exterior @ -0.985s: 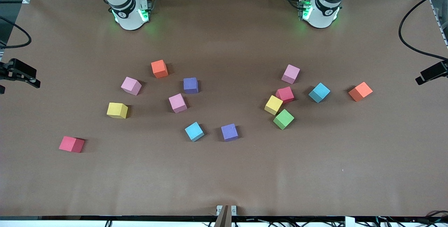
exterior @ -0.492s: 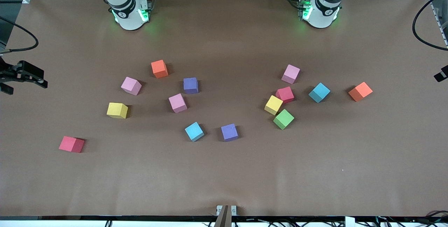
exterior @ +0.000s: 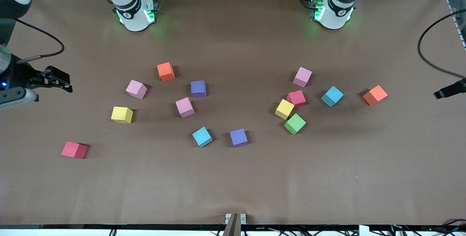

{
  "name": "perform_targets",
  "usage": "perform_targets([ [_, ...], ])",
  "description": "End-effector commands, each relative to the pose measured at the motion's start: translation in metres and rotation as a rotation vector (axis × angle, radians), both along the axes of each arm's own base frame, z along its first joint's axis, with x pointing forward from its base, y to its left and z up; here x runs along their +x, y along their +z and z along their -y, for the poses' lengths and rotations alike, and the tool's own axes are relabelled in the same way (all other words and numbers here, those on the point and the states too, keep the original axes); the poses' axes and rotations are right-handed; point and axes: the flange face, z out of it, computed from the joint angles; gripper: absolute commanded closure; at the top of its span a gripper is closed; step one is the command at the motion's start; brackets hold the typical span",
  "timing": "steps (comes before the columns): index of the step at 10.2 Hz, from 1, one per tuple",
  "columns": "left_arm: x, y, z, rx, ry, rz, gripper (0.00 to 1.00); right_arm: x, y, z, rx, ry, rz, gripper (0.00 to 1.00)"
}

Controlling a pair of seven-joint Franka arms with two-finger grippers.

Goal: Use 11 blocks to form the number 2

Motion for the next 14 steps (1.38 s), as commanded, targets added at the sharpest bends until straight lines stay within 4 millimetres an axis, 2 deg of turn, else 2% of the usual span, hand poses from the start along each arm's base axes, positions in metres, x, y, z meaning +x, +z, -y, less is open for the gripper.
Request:
perform_targets([
  [1, 0.016, -0.032, -0.011, -0.025, 0.040, -0.021, 0.00, 0.006, -0.001, 0.010, 0.001, 0.029, 0.052, 0.00],
  [2, 0.026, -0.047, -0.001, -0.074, 0.048, -0.006, 0.00, 0.003, 0.002, 0.009, 0.001, 0.055, 0.052, 0.00],
  [3, 0.036, -0.058, 0.017, -0.134, 0.060, 0.010, 0.00, -0.007, 0.012, 0.003, -0.001, 0.087, 0.025, 0.00],
  [4, 0.042, -0.070, 0.021, -0.146, 0.083, 0.012, 0.00, -0.002, -0.010, -0.004, 0.000, 0.100, -0.019, 0.00],
  [5, 0.048, -0.089, 0.021, -0.138, 0.084, -0.004, 0.00, 0.011, -0.044, -0.006, 0.002, 0.103, -0.071, 0.00],
  [6, 0.052, -0.100, 0.028, -0.128, 0.077, -0.014, 0.00, 0.020, -0.054, 0.002, 0.007, 0.092, -0.046, 0.00],
  [7, 0.063, -0.129, 0.063, -0.081, 0.033, -0.042, 0.00, 0.029, -0.065, -0.006, 0.011, 0.141, 0.019, 0.00],
  [8, 0.063, -0.130, 0.077, 0.008, 0.040, -0.056, 0.00, 0.034, -0.100, -0.020, 0.010, 0.194, 0.105, 0.00],
  [9, 0.066, -0.138, 0.111, 0.035, 0.072, -0.067, 0.00, 0.033, -0.127, -0.027, 0.008, 0.218, 0.154, 0.00],
  [10, 0.065, -0.157, 0.148, 0.062, 0.050, -0.085, 0.00, 0.031, -0.141, -0.039, 0.010, 0.236, 0.138, 0.00],
  [11, 0.057, -0.174, 0.185, 0.088, 0.024, -0.116, 0.00, 0.024, -0.167, -0.039, 0.010, 0.239, 0.120, 0.00],
  [12, 0.052, -0.177, 0.204, 0.101, 0.066, -0.122, 0.00, 0.014, -0.192, -0.042, 0.007, 0.250, 0.127, 0.00],
  [14, 0.030, -0.196, 0.238, 0.113, 0.082, -0.125, 0.00, -0.005, -0.211, -0.030, 0.004, 0.230, 0.119, 0.00],
])
